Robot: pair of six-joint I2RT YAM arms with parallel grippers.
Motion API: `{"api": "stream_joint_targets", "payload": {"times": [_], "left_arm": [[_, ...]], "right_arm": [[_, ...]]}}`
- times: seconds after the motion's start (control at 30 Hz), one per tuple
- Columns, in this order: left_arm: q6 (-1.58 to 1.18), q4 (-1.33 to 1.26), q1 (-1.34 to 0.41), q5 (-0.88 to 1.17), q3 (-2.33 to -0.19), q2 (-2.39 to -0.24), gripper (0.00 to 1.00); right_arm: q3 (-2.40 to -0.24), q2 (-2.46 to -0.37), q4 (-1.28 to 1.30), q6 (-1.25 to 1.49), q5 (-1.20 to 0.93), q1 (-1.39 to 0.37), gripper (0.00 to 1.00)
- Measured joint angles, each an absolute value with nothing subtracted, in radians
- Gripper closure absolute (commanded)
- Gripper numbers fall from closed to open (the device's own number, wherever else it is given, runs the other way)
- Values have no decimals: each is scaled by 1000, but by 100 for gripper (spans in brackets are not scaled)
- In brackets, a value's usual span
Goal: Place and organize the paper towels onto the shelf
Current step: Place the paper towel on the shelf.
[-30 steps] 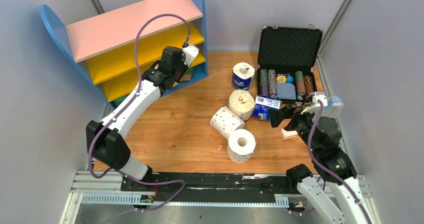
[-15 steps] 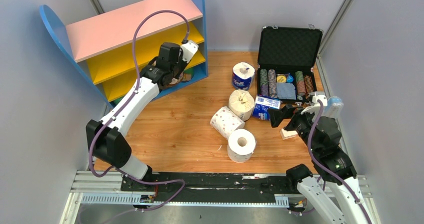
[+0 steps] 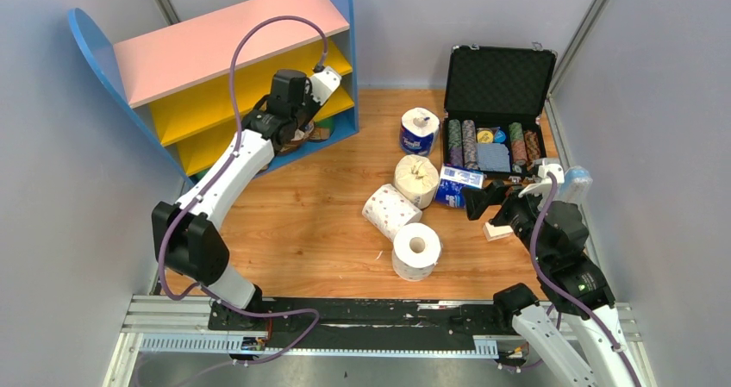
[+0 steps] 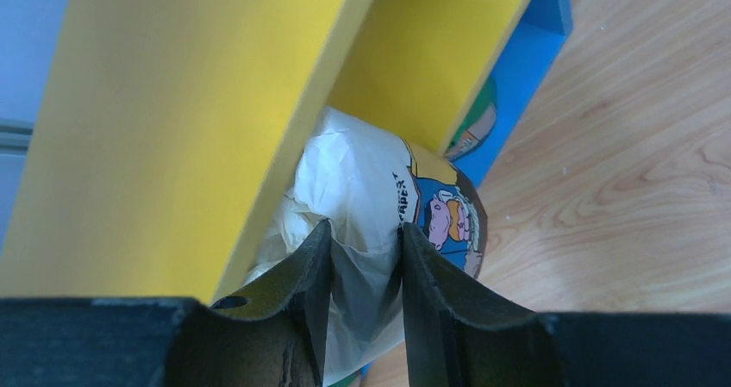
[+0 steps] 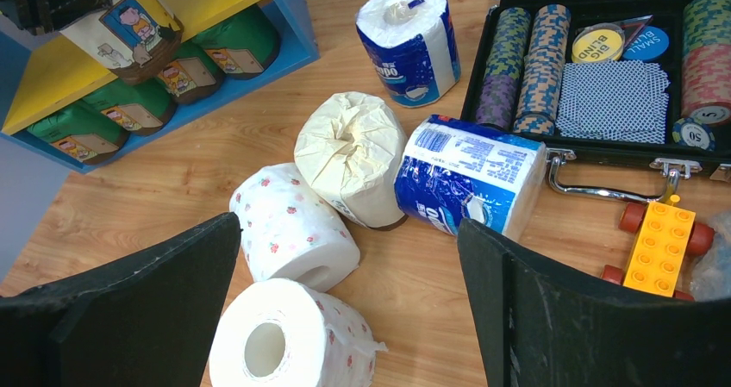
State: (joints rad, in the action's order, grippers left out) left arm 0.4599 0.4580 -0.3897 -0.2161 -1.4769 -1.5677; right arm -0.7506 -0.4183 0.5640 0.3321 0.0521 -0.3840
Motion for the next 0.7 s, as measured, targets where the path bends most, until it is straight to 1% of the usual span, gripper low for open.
{"api": "stream_joint_targets", "payload": {"times": [0.13,0.2,0.23,0.37,0.53,0.7], "left_arm": [[474,421,-356,-206,-1477,-1568,62],[480,407,-344,-199,-1477,-1568,58],[482,403,-339,-197,-1477,-1568,54],[493,404,-337,-187,-1475,-1568,44],[505,394,-341,-188,-1448,-1568,35],[502,384,-342,-189,-1433,-1567,31]], "right_arm": [[-751,-422,564,332,52,-384,0],[-751,-426,564,332,52,-384,0],[-751,-427,564,332,52,-384,0],[-751,-428,564,332,52,-384,0],[-751,-429,564,332,52,-384,0],[-751,-429,564,332,52,-384,0]]}}
